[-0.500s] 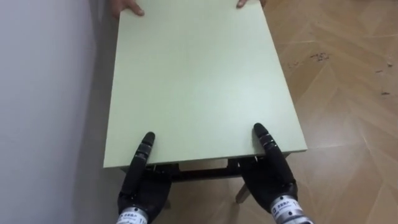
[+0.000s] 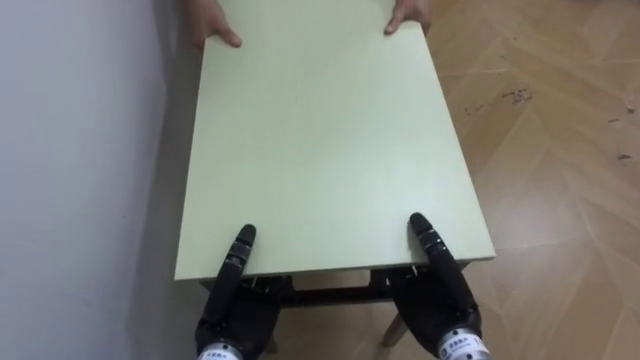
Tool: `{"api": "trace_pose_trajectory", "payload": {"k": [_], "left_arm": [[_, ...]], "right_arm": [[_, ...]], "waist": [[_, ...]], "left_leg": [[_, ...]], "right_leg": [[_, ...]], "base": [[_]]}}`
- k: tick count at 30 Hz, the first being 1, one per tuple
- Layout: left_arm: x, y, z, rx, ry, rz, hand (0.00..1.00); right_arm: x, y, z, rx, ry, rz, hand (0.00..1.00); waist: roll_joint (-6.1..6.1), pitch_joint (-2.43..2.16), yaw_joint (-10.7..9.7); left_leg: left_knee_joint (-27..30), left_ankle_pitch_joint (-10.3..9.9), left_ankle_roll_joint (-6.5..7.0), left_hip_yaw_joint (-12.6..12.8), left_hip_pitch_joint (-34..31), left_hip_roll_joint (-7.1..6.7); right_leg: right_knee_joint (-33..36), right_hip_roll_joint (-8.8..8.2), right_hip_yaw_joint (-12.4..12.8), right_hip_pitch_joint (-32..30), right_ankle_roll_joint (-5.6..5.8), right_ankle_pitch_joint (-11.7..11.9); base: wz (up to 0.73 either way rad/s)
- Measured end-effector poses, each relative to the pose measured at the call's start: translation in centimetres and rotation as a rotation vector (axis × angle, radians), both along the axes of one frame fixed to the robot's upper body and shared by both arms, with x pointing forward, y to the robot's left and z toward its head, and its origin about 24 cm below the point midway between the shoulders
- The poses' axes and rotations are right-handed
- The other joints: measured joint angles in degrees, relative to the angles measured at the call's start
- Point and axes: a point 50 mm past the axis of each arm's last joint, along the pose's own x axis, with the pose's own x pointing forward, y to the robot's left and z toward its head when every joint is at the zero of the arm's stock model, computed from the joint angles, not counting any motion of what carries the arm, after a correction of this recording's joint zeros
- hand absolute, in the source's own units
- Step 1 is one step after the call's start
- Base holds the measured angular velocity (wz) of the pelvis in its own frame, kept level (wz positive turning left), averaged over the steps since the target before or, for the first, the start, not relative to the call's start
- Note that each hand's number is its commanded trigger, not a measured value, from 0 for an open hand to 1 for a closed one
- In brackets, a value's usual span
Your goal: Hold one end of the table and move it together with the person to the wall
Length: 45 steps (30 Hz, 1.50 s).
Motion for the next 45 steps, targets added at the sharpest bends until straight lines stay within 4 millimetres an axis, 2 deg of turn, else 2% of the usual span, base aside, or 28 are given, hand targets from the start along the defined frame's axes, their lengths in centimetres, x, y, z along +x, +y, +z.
{"api": "trace_pose_trajectory", "payload": {"k": [3, 5, 14, 15, 16, 17, 18, 23, 26, 28, 30, 33, 38, 45], "left_arm": [[-0.1, -0.1, -0.3, 0.009, 0.011, -0.007, 1.0], [-0.2, -0.1, -0.4, 0.01, 0.01, -0.005, 1.0], [-0.5, -0.5, -1.3, 0.029, 0.018, -0.029, 1.0], [-0.4, -0.5, -1.5, 0.03, 0.014, -0.032, 0.94], [-0.3, -0.5, -1.6, 0.03, 0.012, -0.035, 0.6], [-0.3, -0.5, -1.6, 0.03, 0.012, -0.036, 0.4], [-0.2, -0.5, -1.7, 0.03, 0.009, -0.037, 0.0], [0.0, 0.0, -2.0, 0.071, -0.001, -0.067, 0.0], [0.3, 0.4, -1.9, 0.252, -0.037, -0.217, 0.0], [0.9, 0.4, -1.8, 0.329, -0.06, -0.284, 0.0], [1.2, 0.1, -1.8, 0.348, -0.071, -0.319, 0.0], [1.3, -0.5, -1.8, 0.337, -0.079, -0.362, 0.0], [1.2, -0.6, -1.9, 0.322, -0.084, -0.398, 0.0], [1.2, -0.3, -1.9, 0.327, -0.098, -0.408, 0.0]], "right_arm": [[-0.2, -0.2, -0.4, -0.002, 0.007, -0.005, 1.0], [-0.2, -0.1, -0.5, -0.001, 0.006, -0.006, 1.0], [-0.4, -0.5, -1.2, -0.014, 0.038, -0.024, 1.0], [-0.4, -0.5, -1.4, -0.014, 0.04, -0.026, 1.0], [-0.2, -0.5, -1.5, -0.019, 0.037, -0.026, 1.0], [-0.2, -0.5, -1.5, -0.021, 0.035, -0.024, 0.73], [-0.1, -0.5, -1.5, -0.024, 0.032, -0.021, 0.0], [0.2, -0.2, -1.8, -0.027, 0.02, -0.002, 0.0], [-0.1, -0.4, -1.8, -0.066, -0.027, 0.061, 0.0], [-0.1, -0.3, -1.8, -0.106, -0.041, 0.108, 0.0], [-0.2, -0.5, -1.8, -0.118, -0.043, 0.127, 0.0], [-0.2, -0.7, -1.8, -0.122, -0.053, 0.146, 0.0], [-0.5, -0.9, -1.8, -0.112, -0.08, 0.178, 0.0], [-0.6, -0.5, -1.7, -0.117, -0.116, 0.219, 0.0]], "waist": [[-0.16, 0.12, 0.0], [-0.65, 0.42, 0.3], [-0.68, 0.45, 0.6], [-0.68, 0.45, 0.6], [-0.68, 0.43, 0.6], [-0.69, 0.43, 0.6], [-0.68, 0.43, 0.6], [-0.62, 0.38, 0.6], [-0.46, 0.23, 0.4], [-0.46, -0.25, 0.4], [-0.36, -0.6, 0.4], [-0.16, -0.9, 0.4], [0.2, -1.34, 0.4], [0.19, -1.35, 0.4]], "left_leg": [[0.0, 0.0, 0.01, -0.2, 0.5, 0.01], [0.0, 0.0, 0.01, -0.1, 0.6, -0.32], [-0.9, 0.0, 0.01, 1.6, 0.6, -0.39], [-0.9, 0.0, 0.01, 1.8, 0.7, -0.39], [-0.9, 0.0, 0.02, 2.1, 0.7, -0.4], [-0.9, 0.0, 0.02, 2.3, 0.7, -0.42], [-0.9, 0.0, 0.02, 2.8, 0.7, -0.44], [-0.9, 0.0, 0.03, 3.1, 1.0, -0.32], [-0.9, 0.0, 0.04, 3.0, 1.4, -0.32], [-0.9, -0.1, 0.15, 3.1, 1.7, -0.34], [-0.9, -0.3, 0.54, 3.1, 1.8, -0.28], [-0.9, -1.7, 2.01, 3.1, 1.9, 0.45], [-0.5, -1.8, 1.95, 3.4, 1.9, 0.56], [-0.3, -1.5, 1.5, 4.3, 2.0, 1.1]], "right_leg": [[0.8, -0.03, 0.0, -0.3, 0.53, -0.3], [0.5, -0.34, 0.1, 0.0, 0.99, -0.6], [0.4, -0.4, 0.3, 0.0, 1.01, -0.6], [0.3, -0.4, 0.3, 0.0, 1.01, -0.6], [0.2, -0.41, 0.3, 0.1, 1.02, -0.6], [0.1, -0.43, 0.3, 0.2, 1.02, -0.6], [-0.4, -0.46, 0.4, 0.4, 1.02, -0.6], [-0.5, -0.33, 0.3, 0.7, 1.03, -0.7], [-0.5, -0.33, 0.5, 0.9, 1.03, -0.6], [-0.5, -0.33, 0.5, 0.9, 1.03, -0.7], [-0.5, -0.22, 0.5, 0.9, 1.03, -0.7], [-0.4, 0.56, 0.2, 0.8, 0.97, -0.7], [-0.2, 0.71, 0.6, 0.9, 0.64, -0.2], [-0.4, 1.44, 1.7, 0.7, 0.21, 0.2]], "base": [[0.04], [-0.03], [-0.03], [0.0], [0.0], [-0.05], [-0.07], [-0.02], [-0.14], [-0.15], [-0.07], [-0.07], [-0.08], [-0.07]]}}
